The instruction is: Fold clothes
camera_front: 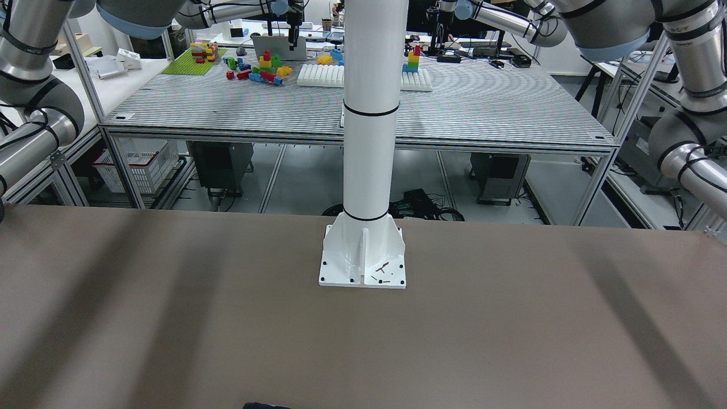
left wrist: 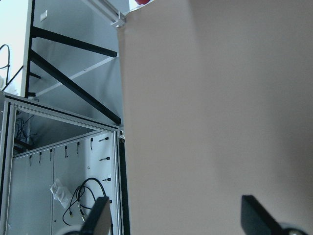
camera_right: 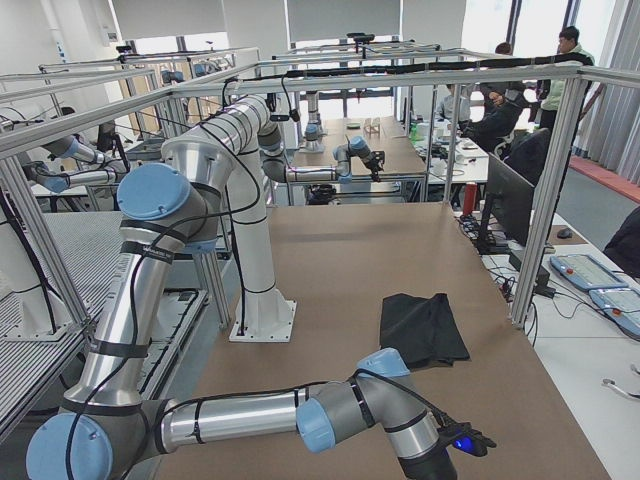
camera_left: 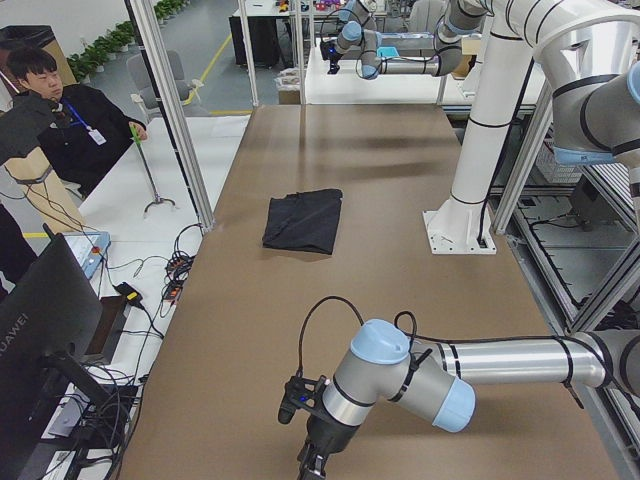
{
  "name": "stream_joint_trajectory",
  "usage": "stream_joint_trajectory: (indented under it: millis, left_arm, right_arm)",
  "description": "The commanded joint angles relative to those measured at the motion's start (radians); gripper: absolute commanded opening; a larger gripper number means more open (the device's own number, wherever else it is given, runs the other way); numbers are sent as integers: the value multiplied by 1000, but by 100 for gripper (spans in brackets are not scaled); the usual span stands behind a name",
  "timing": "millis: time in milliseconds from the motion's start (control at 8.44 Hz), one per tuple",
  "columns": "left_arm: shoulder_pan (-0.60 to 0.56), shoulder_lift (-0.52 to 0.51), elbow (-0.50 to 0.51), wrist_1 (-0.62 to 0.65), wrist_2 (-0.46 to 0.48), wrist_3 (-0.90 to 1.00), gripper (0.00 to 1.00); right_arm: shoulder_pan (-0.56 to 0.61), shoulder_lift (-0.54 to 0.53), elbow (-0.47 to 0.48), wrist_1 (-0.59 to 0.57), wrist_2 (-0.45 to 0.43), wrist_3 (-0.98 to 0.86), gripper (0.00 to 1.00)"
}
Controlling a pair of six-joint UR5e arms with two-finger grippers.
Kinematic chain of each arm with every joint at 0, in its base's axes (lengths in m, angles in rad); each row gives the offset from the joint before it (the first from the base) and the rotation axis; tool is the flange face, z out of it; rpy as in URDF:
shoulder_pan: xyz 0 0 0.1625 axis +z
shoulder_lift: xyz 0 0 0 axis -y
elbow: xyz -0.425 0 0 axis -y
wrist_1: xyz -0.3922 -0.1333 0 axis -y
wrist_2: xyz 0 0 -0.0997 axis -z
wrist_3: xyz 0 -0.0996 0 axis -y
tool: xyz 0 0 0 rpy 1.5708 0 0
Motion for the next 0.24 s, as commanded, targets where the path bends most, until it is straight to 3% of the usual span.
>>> stream_joint_trajectory:
  millis: [0, 119]
  left_arm:
    - [-34, 16, -19, -15, 0, -5, 94]
    - [-33, 10, -5, -18, 0, -3, 94]
  right_arm:
    - [9, -26, 16, 20, -7, 5, 94]
    - [9, -27, 18, 20, 1, 3, 94]
